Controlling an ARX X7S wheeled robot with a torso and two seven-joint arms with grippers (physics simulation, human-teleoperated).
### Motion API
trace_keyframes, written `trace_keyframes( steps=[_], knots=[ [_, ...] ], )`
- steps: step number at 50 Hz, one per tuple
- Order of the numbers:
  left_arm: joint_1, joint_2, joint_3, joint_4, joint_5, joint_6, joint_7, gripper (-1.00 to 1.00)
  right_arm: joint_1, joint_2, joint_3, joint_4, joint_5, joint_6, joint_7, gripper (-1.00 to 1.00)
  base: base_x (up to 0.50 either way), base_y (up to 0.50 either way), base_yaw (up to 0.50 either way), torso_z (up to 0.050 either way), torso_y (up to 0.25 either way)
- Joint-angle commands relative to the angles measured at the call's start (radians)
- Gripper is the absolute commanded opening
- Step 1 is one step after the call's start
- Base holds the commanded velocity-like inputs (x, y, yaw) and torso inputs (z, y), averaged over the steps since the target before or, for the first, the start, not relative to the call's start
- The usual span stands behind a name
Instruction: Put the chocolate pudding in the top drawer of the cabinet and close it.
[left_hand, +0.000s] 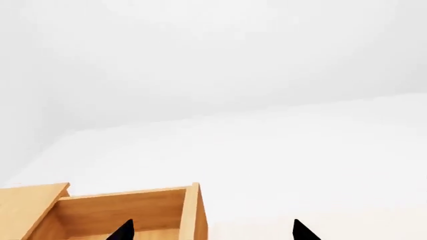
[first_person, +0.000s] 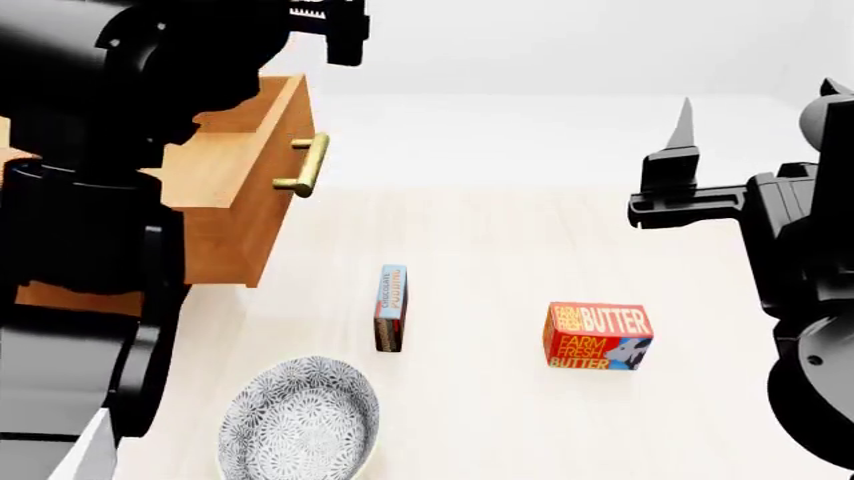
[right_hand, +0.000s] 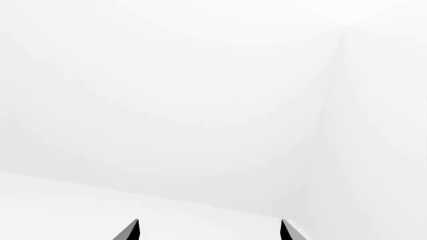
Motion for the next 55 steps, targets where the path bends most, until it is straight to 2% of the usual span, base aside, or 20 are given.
trace_keyframes(
  steps=[1,11,29,42,55],
  knots=[
    [-0.028,0.000,-0.038,0.132,-0.057,0.008,-0.012,1.00,0.009,0.001,0.005,-0.010,0.018,0.012,0.011,1.00,0.00,0.00,0.00,0.000,0.000],
    [0.100,0.053,-0.092,0.325,-0.177,-0.004,-0.004,1.00,0.010,0.004,0.007,-0.015,0.027,0.013,0.016,1.00,0.00,0.00,0.00,0.000,0.000],
    [0.348,0.103,-0.005,0.449,-0.302,0.061,-0.029,1.00,0.008,0.018,0.042,-0.028,0.062,0.025,0.029,1.00,0.00,0.00,0.00,0.000,0.000],
    [0.456,0.101,0.102,0.370,-0.369,0.167,-0.052,1.00,-0.005,0.025,0.034,-0.026,0.058,0.008,0.030,1.00,0.00,0.00,0.00,0.000,0.000],
    [0.479,0.092,0.166,0.143,-0.354,0.276,-0.044,1.00,-0.031,0.034,0.026,-0.017,0.041,-0.024,0.025,1.00,0.00,0.00,0.00,0.000,0.000]
  ],
)
